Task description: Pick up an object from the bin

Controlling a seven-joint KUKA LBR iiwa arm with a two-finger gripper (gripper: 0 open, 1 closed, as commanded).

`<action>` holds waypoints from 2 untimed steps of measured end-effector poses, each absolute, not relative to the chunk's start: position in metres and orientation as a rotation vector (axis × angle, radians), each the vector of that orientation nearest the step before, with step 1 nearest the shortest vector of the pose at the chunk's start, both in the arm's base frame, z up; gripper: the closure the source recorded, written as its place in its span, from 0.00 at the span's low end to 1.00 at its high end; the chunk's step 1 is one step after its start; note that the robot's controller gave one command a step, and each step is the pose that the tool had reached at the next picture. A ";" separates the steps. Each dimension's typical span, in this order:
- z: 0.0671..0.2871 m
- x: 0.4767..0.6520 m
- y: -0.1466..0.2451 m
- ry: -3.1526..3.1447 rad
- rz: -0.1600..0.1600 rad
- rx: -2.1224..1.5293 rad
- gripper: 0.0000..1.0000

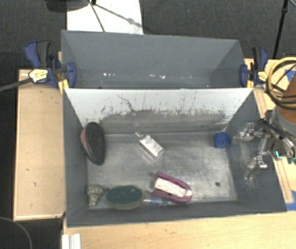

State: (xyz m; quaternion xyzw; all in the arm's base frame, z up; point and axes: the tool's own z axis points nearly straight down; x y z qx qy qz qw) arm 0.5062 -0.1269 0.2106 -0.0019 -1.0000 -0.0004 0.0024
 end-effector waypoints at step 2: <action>0.073 0.593 -0.135 -3.150 0.001 0.030 0.00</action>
Offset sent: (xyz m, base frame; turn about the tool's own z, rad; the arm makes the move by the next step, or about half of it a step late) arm 0.0656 -0.0004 -0.0600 0.0007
